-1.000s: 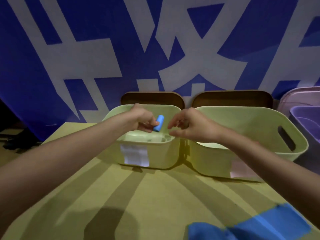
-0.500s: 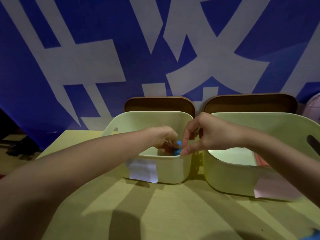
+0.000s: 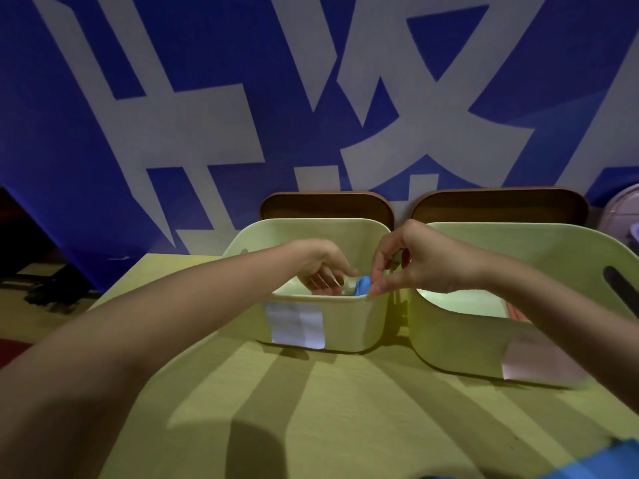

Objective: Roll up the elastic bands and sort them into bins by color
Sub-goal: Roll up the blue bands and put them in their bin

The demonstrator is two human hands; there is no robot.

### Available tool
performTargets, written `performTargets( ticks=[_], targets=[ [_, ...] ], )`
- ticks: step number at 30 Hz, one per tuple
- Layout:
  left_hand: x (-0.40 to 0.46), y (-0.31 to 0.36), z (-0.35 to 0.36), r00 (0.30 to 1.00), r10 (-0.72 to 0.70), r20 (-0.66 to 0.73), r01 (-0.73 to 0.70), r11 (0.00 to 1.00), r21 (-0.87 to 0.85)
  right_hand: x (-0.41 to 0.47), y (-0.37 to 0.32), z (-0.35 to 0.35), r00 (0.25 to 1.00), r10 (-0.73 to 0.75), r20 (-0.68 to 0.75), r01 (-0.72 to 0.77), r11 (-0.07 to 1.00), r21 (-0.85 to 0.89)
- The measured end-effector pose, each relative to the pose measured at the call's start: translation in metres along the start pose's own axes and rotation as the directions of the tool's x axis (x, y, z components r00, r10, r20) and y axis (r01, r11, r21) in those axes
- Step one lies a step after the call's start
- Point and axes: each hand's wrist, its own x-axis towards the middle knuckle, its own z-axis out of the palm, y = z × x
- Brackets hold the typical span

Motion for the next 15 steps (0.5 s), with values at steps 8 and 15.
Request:
performTargets(
  ticks=[8,15],
  targets=[
    [-0.035,-0.022,-0.026,0.988,0.137,-0.077,-0.140,0.989,-0.038,-0.008,0.006,0.004,0.991,-0.038,-0.130,0.019,0.989,-0.144],
    [-0.074,-0.041,-0.024,0.923,0.303,-0.239,-0.321,0.946,-0.043,-0.016,-0.004,0.008,0.989,-0.049,-0.141,0.021,0.980,-0.197]
  ],
)
